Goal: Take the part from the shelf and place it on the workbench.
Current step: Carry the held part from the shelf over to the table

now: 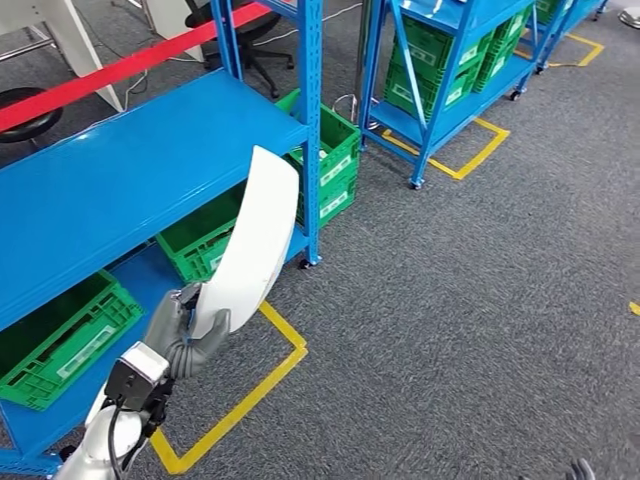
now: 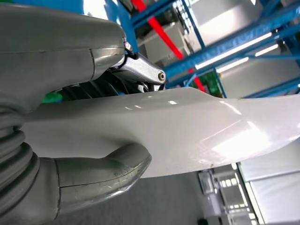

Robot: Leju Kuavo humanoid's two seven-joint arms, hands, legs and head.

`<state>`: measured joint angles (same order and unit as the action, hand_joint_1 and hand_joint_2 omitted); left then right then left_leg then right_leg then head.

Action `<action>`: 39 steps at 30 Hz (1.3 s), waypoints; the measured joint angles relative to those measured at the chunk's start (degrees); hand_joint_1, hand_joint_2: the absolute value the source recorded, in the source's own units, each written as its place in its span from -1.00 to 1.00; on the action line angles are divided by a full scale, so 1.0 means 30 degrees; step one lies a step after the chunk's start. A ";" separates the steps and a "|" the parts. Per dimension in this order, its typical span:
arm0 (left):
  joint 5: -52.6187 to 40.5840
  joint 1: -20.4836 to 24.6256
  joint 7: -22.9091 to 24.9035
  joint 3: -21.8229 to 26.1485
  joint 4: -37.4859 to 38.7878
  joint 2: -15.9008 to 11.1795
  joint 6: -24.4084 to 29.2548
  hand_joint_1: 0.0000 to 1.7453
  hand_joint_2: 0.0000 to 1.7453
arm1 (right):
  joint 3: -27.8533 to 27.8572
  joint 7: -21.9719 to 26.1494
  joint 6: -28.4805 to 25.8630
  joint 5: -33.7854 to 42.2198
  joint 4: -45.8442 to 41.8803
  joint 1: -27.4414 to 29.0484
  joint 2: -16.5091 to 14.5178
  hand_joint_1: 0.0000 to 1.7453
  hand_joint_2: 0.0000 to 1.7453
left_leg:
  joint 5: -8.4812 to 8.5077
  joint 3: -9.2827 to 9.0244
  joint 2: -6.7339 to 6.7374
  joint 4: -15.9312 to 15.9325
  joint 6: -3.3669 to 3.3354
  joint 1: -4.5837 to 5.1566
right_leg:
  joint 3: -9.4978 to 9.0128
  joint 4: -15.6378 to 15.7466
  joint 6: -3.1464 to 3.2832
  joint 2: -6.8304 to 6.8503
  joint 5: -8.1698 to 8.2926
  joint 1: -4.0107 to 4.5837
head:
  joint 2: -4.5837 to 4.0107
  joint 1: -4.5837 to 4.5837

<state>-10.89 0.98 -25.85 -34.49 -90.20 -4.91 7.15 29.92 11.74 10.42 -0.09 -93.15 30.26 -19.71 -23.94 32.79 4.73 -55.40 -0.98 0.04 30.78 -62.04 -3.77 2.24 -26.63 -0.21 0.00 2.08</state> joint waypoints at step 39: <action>0.6670 -0.3213 0.1180 0.2329 -0.0268 -0.0506 0.2909 1.00 1.00 | -0.6793 0.0529 -0.6173 -0.3060 0.2337 -0.1548 0.3300 -1.00 1.00 | -0.2832 0.0803 -0.1264 -0.3694 0.0778 -0.0160 | 0.0637 0.1615 0.1036 -0.0935 0.0551 -0.0014 | 0.0000 0.0181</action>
<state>9.13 -8.66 -22.31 -27.50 -91.01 -6.42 15.88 9.54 13.33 -8.10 -9.27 -86.14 25.61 -9.82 -32.44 35.19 0.94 -66.49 1.35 -0.44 32.69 -57.20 -0.66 -0.56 -24.97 -0.25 0.00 2.62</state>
